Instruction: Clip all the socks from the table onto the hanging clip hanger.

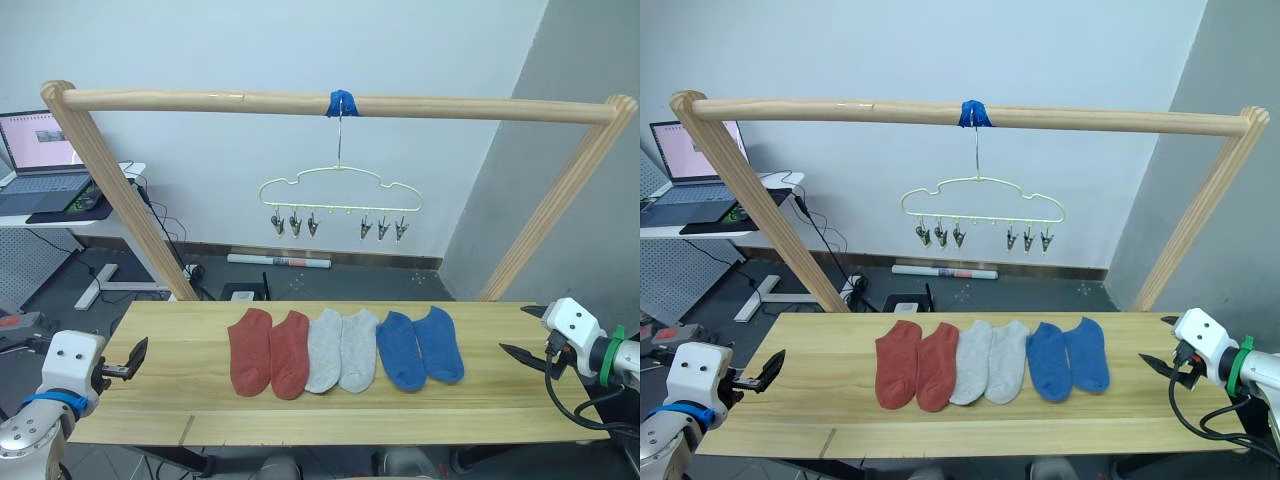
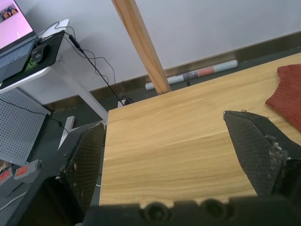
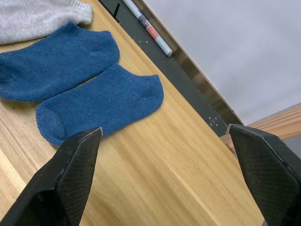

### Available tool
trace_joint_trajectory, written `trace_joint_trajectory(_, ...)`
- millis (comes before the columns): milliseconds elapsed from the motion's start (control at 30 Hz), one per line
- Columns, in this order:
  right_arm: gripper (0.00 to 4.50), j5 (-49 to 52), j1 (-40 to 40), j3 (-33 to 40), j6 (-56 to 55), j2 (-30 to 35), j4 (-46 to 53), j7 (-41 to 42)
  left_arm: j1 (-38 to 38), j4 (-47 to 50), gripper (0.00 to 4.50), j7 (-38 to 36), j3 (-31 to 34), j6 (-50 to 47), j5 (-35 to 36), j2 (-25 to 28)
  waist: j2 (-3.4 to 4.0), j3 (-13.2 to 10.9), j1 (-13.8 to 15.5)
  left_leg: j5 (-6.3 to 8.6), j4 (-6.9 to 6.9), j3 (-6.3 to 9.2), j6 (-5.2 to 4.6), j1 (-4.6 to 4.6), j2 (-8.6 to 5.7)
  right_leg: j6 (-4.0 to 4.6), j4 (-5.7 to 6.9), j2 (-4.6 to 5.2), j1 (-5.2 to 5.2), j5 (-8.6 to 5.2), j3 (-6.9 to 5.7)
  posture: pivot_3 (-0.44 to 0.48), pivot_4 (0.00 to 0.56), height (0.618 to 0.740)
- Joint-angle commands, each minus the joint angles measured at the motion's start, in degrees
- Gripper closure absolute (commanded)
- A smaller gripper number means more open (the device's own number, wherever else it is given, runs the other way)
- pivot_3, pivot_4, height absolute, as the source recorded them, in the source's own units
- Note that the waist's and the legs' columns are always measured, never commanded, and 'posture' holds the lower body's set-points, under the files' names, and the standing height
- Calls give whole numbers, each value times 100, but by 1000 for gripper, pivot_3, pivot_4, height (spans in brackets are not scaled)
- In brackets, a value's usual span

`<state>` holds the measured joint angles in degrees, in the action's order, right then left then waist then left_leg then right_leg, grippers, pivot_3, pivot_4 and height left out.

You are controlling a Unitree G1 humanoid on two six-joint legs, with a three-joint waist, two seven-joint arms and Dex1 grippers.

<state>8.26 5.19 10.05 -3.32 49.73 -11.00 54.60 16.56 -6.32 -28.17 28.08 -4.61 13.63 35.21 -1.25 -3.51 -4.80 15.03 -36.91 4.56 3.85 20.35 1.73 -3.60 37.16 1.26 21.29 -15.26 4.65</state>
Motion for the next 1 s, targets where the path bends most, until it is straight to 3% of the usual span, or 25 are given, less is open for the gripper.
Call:
trace_joint_trajectory(33,0,84,-14,148,-38,69,207,8,-69,99,26,-41,142,70,66,77,-1,-1,0,0,0,-1,0,0,0,0,0,0,0,0,0,-52,11,740)
trace_joint_trajectory(667,0,190,297,232,73,-3,611,-58,-185,-15,26,-624,295,560,432,105,-9,-18,-19,5,3,-40,3,-11,0,-4,0,-7,10,2,52,-85,29,740)
trace_joint_trajectory(1000,0,392,520,400,450,-93,1437,-208,-527,660,26,-636,-175,-63,646,-139,-6,-76,-30,8,3,-53,6,-18,1,-6,-2,-11,17,1,77,-133,57,740)
